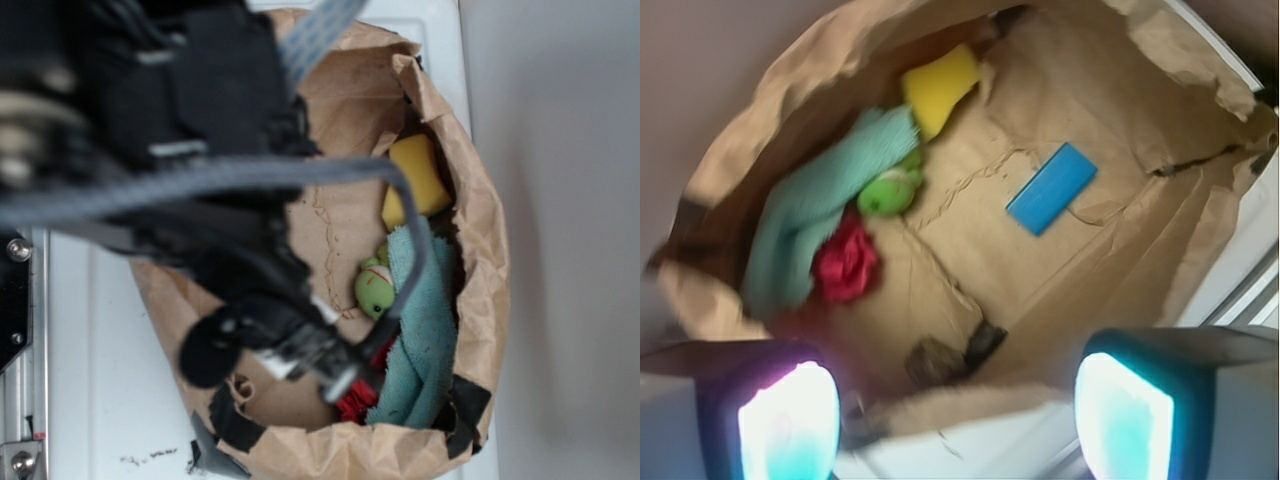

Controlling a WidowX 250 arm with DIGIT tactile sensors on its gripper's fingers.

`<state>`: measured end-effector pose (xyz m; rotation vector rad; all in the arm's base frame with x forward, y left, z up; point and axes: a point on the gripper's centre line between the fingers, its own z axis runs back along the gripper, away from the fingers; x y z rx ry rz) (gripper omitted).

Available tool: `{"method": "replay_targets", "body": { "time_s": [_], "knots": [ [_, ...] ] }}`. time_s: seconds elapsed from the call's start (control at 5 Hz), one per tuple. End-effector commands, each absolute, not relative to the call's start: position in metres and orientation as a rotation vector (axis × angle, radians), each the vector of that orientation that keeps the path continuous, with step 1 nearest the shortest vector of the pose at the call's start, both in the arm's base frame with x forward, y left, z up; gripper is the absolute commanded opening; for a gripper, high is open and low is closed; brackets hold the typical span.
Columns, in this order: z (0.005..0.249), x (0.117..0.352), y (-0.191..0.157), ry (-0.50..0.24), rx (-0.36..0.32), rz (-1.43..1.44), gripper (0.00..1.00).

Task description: Grab the blue block.

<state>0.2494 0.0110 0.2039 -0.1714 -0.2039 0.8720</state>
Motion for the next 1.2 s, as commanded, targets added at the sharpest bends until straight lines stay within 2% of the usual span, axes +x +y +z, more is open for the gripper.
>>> {"method": "replay_targets", "body": {
  "time_s": [0.0, 0.2, 0.4, 1.0],
  "knots": [
    [0.178, 0.269, 0.057, -0.27, -0.059, 1.154, 1.0],
    [0.167, 0.272, 0.07, -0.297, -0.018, 1.19, 1.0],
    [0.16, 0.271, 0.08, -0.29, 0.003, 1.234, 1.0],
    [0.16, 0.271, 0.08, -0.29, 0.003, 1.234, 1.0]
  ]
}}
